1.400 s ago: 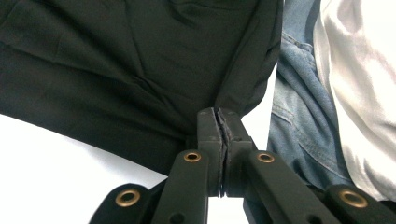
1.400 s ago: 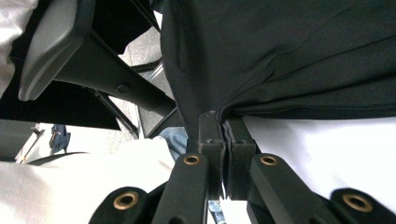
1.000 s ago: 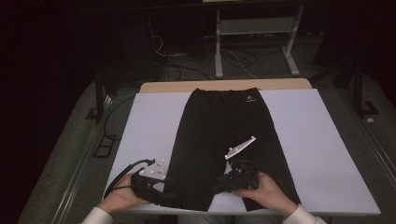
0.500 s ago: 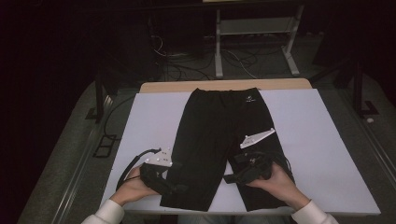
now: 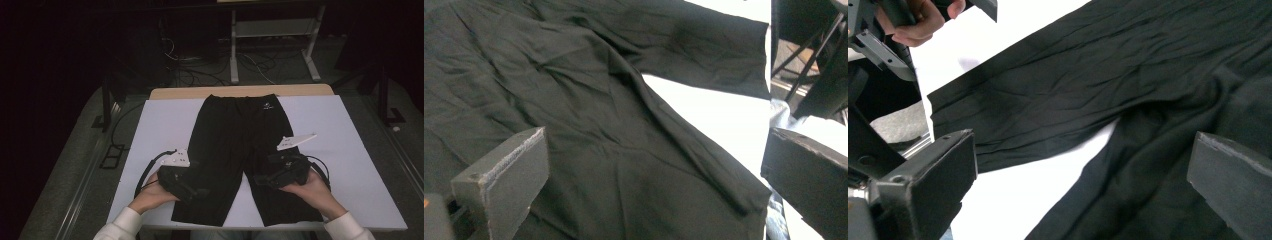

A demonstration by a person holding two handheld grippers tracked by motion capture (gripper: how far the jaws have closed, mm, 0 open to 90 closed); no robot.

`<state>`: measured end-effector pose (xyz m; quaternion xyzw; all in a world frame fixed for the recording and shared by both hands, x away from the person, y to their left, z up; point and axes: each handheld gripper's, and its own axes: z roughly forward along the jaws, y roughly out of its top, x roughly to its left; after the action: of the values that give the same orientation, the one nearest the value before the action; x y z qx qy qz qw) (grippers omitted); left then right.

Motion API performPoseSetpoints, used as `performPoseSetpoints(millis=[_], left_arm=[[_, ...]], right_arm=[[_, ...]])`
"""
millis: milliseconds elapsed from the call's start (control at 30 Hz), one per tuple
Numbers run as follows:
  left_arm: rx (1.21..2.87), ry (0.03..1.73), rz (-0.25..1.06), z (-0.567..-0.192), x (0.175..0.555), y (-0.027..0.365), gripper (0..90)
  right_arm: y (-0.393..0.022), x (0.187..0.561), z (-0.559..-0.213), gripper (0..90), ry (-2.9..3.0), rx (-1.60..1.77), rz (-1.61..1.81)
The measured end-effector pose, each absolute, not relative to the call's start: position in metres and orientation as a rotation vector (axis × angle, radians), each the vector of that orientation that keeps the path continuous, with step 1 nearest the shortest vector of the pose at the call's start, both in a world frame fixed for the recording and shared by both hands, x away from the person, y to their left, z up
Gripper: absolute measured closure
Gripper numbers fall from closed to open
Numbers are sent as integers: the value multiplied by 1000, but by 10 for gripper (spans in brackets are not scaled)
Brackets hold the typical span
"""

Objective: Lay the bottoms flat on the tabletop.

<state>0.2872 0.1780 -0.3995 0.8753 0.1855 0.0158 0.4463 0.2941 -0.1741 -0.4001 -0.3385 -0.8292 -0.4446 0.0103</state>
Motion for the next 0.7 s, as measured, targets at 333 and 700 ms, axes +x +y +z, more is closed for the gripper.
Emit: performPoseSetpoints(millis=[333, 700], left_arm=[[2041, 532, 96, -399, 287, 180, 0], [1969, 631, 138, -414, 285, 186, 0]], right_arm=[[-199, 290, -407, 0, -2581, -1127, -1437], [-226, 285, -417, 0, -2538, -1224, -1505]])
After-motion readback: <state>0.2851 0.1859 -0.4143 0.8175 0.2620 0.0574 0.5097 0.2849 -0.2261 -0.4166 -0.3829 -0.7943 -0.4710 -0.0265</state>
